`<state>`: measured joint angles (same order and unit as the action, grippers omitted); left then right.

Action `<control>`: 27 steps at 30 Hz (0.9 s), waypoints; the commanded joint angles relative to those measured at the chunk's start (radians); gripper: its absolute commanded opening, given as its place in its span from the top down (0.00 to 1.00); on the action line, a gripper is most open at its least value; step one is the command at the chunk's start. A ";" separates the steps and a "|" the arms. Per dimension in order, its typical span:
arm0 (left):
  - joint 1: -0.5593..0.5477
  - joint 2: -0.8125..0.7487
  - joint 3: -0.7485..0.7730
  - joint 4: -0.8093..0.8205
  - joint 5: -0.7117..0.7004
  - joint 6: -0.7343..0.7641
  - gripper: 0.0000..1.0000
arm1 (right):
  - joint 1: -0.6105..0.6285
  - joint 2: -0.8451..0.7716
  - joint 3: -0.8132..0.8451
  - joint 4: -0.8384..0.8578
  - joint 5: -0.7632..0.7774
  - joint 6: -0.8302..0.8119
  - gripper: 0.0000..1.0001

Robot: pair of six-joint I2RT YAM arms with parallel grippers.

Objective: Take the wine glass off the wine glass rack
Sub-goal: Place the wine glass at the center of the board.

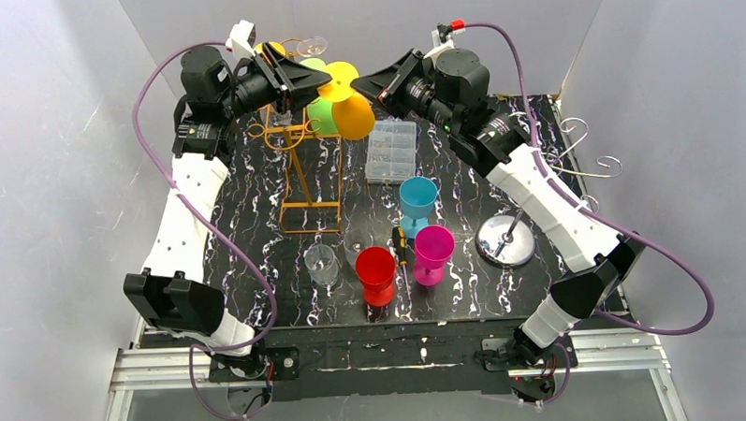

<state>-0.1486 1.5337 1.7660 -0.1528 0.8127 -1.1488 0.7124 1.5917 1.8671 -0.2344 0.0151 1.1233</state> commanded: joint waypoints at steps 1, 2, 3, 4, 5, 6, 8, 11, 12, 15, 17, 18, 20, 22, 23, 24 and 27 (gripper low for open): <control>-0.010 -0.022 -0.029 0.146 0.066 -0.104 0.69 | -0.012 -0.049 0.012 0.058 -0.023 -0.016 0.99; -0.014 -0.019 -0.022 0.147 0.071 -0.109 0.72 | -0.015 -0.048 0.012 0.063 -0.039 -0.017 0.99; -0.016 -0.016 -0.019 0.147 0.075 -0.114 0.75 | -0.017 -0.046 0.014 0.065 -0.049 -0.017 0.99; -0.017 -0.015 -0.021 0.178 0.080 -0.132 0.79 | -0.021 -0.044 0.017 0.065 -0.057 -0.018 0.99; -0.018 -0.015 -0.024 0.191 0.085 -0.148 0.84 | -0.023 -0.043 0.019 0.063 -0.061 -0.019 0.99; -0.017 -0.016 -0.025 0.196 0.087 -0.157 0.90 | -0.029 -0.042 0.020 0.063 -0.065 -0.020 0.99; -0.019 -0.018 -0.022 0.198 0.086 -0.171 1.00 | -0.039 -0.042 0.024 0.063 -0.076 -0.026 0.99; -0.019 -0.025 -0.019 0.203 0.071 -0.207 1.00 | -0.059 -0.046 0.030 0.059 -0.097 -0.047 0.82; -0.019 -0.029 -0.023 0.203 0.057 -0.224 1.00 | -0.067 -0.050 0.028 0.063 -0.104 -0.055 0.73; -0.020 -0.045 -0.032 0.206 0.007 -0.290 1.00 | -0.097 -0.070 0.015 0.082 -0.139 -0.088 0.44; -0.020 -0.057 -0.041 0.206 -0.037 -0.351 1.00 | -0.113 -0.096 -0.005 0.096 -0.152 -0.123 0.26; -0.020 -0.063 -0.046 0.206 -0.062 -0.383 1.00 | -0.119 -0.111 -0.025 0.104 -0.155 -0.144 0.19; -0.020 -0.072 -0.049 0.208 -0.104 -0.450 1.00 | -0.129 -0.159 -0.070 0.136 -0.169 -0.179 0.09; -0.022 -0.079 -0.050 0.211 -0.142 -0.511 1.00 | -0.135 -0.198 -0.114 0.160 -0.178 -0.210 0.02; -0.024 -0.083 -0.050 0.214 -0.161 -0.539 1.00 | -0.138 -0.215 -0.132 0.163 -0.183 -0.224 0.02; -0.026 -0.089 -0.050 0.219 -0.189 -0.569 1.00 | -0.141 -0.229 -0.148 0.168 -0.190 -0.236 0.01; -0.029 -0.106 -0.058 0.234 -0.253 -0.632 1.00 | -0.153 -0.262 -0.198 0.186 -0.218 -0.254 0.02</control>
<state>-0.1684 1.5055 1.7164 0.0238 0.6716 -1.6459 0.5724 1.3914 1.7100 -0.1455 -0.1535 0.9379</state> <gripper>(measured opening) 0.020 0.983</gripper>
